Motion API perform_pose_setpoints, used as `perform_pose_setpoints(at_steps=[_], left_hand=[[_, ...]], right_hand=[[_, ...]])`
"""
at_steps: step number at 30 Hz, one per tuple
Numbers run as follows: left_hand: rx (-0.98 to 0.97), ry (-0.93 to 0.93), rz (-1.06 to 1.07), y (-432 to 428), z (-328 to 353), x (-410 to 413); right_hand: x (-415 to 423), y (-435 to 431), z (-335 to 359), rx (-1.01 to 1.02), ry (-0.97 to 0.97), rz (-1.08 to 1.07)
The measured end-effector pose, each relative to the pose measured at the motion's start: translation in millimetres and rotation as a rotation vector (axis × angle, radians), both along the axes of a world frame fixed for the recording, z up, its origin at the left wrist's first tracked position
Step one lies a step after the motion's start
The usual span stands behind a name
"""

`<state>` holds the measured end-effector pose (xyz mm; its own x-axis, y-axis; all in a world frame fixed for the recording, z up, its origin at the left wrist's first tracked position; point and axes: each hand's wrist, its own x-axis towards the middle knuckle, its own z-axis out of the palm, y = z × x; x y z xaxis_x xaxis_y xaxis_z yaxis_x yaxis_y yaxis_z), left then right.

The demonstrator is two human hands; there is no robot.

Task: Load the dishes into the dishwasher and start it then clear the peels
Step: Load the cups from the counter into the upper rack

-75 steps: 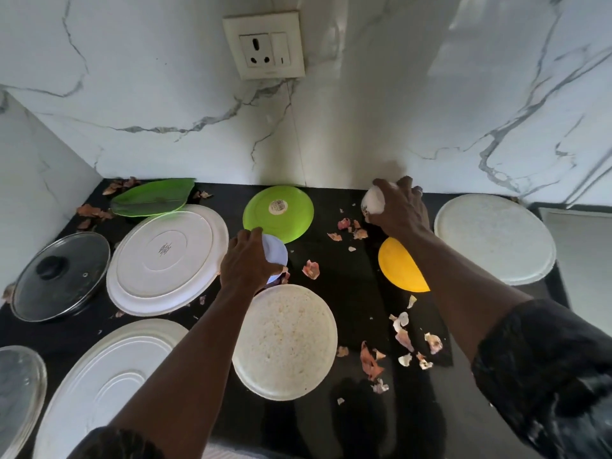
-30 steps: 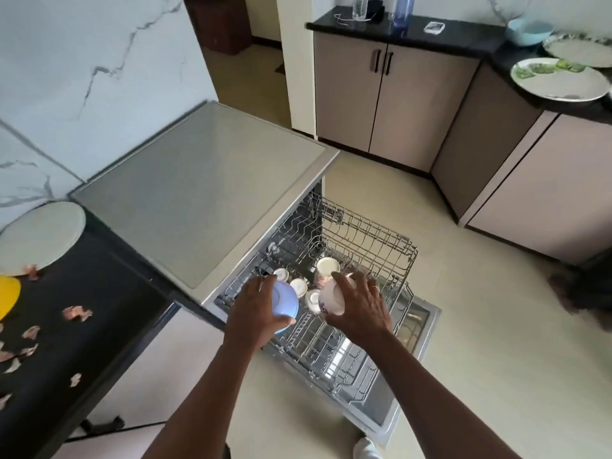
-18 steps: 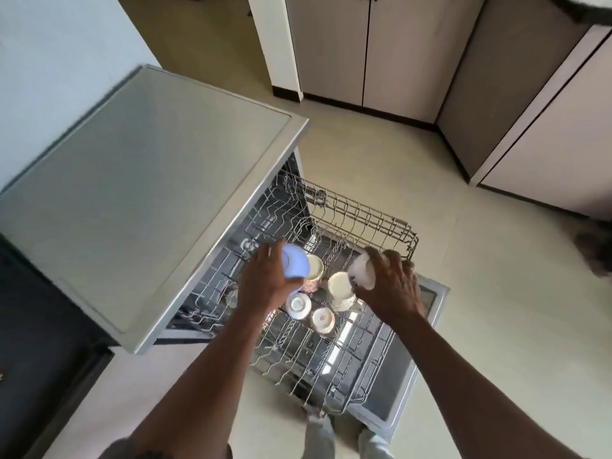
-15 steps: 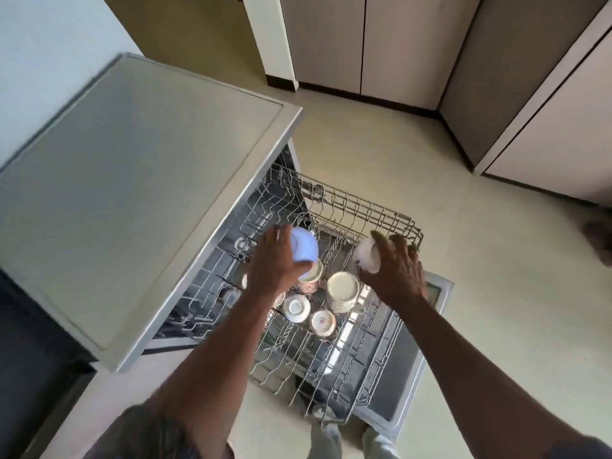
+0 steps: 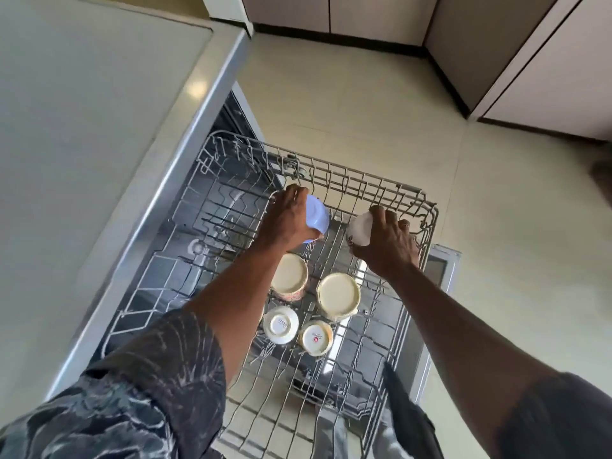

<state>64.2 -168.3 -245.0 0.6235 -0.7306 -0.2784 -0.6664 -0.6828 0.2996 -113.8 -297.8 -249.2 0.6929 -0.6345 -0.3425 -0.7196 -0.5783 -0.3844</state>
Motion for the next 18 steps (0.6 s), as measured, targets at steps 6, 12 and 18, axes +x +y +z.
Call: perform_pose_setpoints(at_steps=[6, 12, 18], left_hand=[[-0.009, 0.058, 0.085, -17, -17, 8], [-0.082, 0.058, 0.139, -20, -26, 8], [-0.101, 0.093, 0.171, -21, -32, 10]], right_hand=[[16, 6, -16, -0.053, -0.02, -0.093], [23, 9, -25, -0.081, -0.038, -0.117], [24, 9, -29, -0.089, -0.07, -0.114]])
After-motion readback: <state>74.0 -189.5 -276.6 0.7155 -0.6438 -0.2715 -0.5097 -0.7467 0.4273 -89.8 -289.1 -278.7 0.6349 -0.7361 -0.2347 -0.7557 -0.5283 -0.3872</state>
